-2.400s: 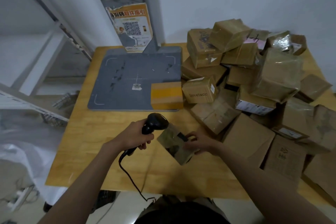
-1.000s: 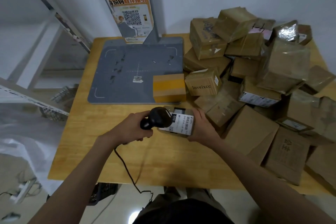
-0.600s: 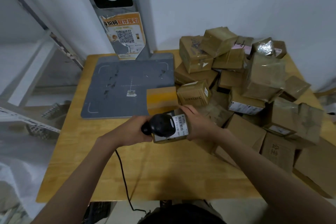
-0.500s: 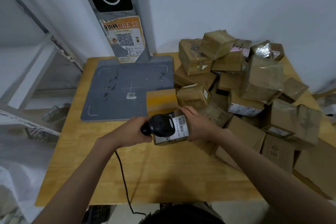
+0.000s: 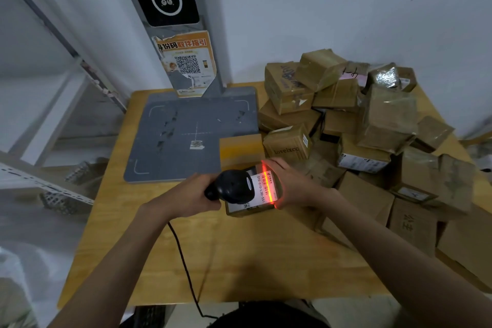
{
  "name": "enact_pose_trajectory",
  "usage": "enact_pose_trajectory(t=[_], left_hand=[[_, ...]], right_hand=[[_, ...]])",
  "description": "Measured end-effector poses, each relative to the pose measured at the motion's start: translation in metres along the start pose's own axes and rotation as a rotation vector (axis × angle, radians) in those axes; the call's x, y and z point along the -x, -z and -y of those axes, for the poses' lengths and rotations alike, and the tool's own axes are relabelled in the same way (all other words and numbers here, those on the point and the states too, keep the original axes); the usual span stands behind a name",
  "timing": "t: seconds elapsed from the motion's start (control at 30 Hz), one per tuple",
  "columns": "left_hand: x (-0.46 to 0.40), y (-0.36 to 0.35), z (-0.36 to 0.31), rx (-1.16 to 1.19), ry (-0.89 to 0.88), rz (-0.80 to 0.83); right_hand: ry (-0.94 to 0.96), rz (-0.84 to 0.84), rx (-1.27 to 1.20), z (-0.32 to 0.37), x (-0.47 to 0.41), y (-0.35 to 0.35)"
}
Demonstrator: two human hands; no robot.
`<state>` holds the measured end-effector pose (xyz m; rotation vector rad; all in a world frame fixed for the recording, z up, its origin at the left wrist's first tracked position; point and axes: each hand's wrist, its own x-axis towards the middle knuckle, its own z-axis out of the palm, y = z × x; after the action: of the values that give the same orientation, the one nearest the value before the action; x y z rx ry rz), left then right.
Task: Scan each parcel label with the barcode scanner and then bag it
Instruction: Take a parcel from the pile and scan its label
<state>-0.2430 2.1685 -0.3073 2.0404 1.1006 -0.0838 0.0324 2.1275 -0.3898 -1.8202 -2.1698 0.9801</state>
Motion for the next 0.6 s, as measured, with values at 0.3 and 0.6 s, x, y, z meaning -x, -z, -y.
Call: enact_pose_trajectory(t=[0.3,0.6], left_hand=[[0.013,0.004,0.006,-0.032,-0.02,-0.004],[0.023,0.001,0.0,0.01,-0.039,0.014]], right_hand=[[-0.015,0.005,0.025,0.017,0.006,0.0],[-0.067,-0.058,0.035,0.032,0.028,-0.008]])
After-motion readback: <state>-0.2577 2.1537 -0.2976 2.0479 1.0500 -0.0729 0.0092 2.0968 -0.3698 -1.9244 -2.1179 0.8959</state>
